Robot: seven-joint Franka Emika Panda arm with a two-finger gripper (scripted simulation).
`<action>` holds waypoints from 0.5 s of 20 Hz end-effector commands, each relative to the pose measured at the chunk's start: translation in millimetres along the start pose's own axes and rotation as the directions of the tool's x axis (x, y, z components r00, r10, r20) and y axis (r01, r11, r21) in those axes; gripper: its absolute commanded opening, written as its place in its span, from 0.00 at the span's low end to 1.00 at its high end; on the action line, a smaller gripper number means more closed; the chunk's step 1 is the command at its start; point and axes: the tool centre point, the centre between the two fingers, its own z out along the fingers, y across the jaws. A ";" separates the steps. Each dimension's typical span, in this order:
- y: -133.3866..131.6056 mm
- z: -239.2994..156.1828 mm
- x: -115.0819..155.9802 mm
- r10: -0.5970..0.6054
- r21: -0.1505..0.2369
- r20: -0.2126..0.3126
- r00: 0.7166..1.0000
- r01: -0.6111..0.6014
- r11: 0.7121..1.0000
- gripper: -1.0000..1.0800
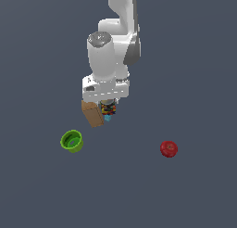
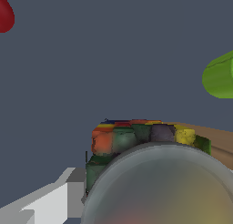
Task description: Pick up a designated object from a clutter of objects.
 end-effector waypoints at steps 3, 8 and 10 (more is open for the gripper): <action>34.4 -39.9 11.9 0.001 -0.002 -0.005 1.000 -0.001 1.000 0.00; 71.1 -80.7 24.6 0.001 -0.003 -0.005 1.000 -0.001 1.000 0.00; 84.3 -95.4 29.5 0.001 -0.003 -0.005 1.000 -0.001 1.000 0.00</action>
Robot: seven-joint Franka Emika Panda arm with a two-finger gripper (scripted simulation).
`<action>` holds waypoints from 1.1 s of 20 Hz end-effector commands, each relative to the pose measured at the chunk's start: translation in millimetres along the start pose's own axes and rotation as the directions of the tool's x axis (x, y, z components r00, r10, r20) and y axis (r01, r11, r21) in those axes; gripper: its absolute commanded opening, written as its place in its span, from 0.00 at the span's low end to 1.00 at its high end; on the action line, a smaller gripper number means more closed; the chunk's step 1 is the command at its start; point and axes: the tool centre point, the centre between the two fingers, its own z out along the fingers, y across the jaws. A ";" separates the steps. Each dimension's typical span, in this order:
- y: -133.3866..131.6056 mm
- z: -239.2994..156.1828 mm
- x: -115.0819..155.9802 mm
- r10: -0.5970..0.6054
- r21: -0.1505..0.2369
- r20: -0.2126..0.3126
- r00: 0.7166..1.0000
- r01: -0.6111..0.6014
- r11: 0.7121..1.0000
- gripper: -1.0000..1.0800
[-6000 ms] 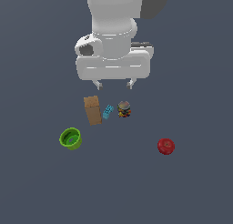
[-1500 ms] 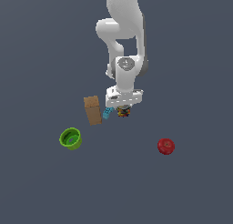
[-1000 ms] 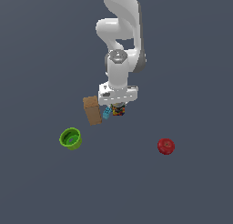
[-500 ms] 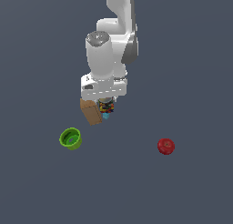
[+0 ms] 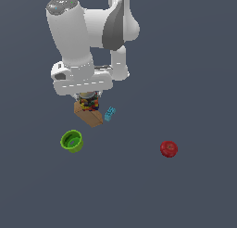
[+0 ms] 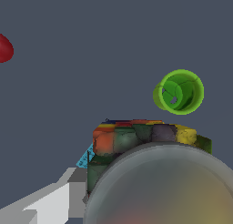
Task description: Pick up a designated object from a clutter of objects.
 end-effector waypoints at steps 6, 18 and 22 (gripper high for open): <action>46.3 -52.5 17.9 -0.001 -0.002 -0.002 1.000 0.001 1.000 0.00; 95.1 -105.6 39.0 -0.001 -0.003 -0.002 1.000 0.001 1.000 0.00; 103.0 -114.1 42.8 -0.001 -0.003 -0.002 1.000 0.001 1.000 0.00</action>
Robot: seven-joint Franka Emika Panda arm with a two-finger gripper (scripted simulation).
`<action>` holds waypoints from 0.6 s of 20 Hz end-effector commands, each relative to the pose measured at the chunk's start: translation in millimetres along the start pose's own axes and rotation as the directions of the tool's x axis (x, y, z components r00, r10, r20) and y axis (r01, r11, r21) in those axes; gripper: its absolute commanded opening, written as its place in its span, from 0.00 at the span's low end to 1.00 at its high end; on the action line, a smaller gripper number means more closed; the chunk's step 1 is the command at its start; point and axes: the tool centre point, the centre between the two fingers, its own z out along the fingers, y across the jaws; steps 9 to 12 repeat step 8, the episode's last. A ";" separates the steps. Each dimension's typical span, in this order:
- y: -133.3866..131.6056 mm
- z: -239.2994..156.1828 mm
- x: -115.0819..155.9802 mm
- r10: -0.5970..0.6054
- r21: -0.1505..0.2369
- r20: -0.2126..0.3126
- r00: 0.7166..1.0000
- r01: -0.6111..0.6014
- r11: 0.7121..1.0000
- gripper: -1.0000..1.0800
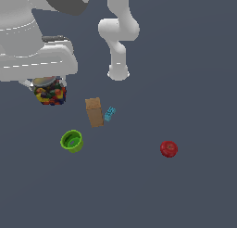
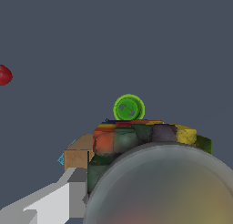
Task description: Pick up a designated object from a clutter of objects.
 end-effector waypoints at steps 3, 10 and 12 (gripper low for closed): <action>6.6 -8.9 3.7 0.000 -0.002 -0.003 1.000 0.000 1.000 0.00; 8.1 -10.6 4.9 0.000 -0.002 -0.003 1.000 0.000 1.000 0.00; 8.1 -10.6 4.9 0.000 -0.002 -0.003 1.000 0.000 1.000 0.00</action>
